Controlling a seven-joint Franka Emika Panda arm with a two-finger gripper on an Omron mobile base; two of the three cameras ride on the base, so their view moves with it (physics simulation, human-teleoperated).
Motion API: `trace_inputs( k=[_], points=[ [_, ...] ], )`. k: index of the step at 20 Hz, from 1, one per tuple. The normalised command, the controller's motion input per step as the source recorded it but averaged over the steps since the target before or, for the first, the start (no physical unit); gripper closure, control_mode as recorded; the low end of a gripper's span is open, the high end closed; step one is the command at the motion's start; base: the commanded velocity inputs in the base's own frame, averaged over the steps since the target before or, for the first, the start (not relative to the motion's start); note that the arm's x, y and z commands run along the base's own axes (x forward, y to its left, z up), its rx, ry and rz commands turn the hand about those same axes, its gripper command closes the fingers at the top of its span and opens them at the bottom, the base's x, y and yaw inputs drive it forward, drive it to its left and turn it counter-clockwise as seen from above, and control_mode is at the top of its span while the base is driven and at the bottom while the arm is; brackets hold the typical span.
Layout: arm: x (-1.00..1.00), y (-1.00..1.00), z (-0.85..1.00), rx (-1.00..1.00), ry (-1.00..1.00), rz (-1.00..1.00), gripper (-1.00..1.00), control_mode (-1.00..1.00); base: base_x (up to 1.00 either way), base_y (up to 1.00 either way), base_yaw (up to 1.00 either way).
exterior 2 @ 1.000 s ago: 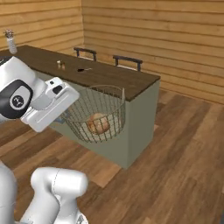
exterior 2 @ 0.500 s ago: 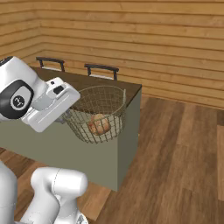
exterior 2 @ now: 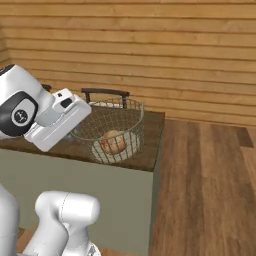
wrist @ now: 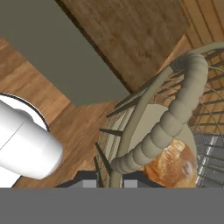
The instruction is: Open the cabinet, pick up the bread from the cabinet and place it in the basket. Then move the basket to the dining counter.
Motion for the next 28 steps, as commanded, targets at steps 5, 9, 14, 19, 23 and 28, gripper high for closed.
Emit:
trace_inputs(
  k=[5,9,14,19,23,28],
  points=[
    [0.0,0.0,0.0,0.0,0.0,0.0,1.0,1.0,0.85,0.68,-0.28],
    [0.0,0.0,0.0,0.0,0.0,0.0,1.0,1.0,0.0,0.18,-0.04],
    [0.05,0.01,-0.63,0.18,-0.01,0.12,1.0,-1.0,0.0,0.0,0.0],
    [1.0,0.03,-1.0,0.15,0.06,0.23,1.0,-1.0,0.0,0.0,0.0],
    [1.0,0.02,-1.0,0.08,0.09,0.13,1.0,-1.0,0.0,0.0,0.0],
    [1.0,0.06,-0.58,0.02,0.01,0.04,1.0,-1.0,0.0,0.0,0.0]
  ],
)
